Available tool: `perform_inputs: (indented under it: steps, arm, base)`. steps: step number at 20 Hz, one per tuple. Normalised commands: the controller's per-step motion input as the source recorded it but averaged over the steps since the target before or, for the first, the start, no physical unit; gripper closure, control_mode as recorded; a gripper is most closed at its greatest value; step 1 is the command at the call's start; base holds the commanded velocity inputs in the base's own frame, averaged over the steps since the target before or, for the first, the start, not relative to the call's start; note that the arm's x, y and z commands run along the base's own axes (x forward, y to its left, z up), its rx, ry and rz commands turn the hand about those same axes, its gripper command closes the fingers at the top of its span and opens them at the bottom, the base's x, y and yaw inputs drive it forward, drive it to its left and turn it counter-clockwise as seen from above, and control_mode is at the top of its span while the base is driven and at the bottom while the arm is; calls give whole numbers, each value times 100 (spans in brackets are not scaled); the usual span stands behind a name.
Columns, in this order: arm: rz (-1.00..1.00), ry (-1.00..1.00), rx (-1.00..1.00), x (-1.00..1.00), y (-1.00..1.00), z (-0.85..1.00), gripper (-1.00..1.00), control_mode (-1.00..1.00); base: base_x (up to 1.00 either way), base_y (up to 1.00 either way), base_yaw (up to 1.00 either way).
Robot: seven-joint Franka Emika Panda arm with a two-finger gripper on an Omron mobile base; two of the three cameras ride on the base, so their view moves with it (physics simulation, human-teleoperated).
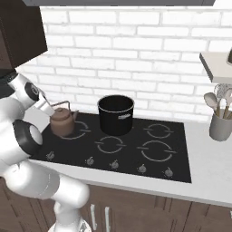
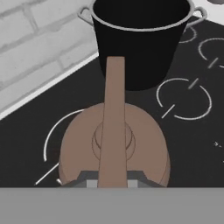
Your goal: Pick the kettle from the counter and place it on a stove burner. Then turn the burner on.
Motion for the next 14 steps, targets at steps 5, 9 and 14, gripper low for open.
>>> perform_inputs:
  steps: [5,9,14]
  arm:
    - [0,0,-1,26,0,-31,100,-100]
    - [0,1,0,22,0,0,100,-100]
    - [0,0,0,58,0,0,100,-100]
  base:
    - [0,0,0]
    - [0,0,0]
    - [0,0,0]
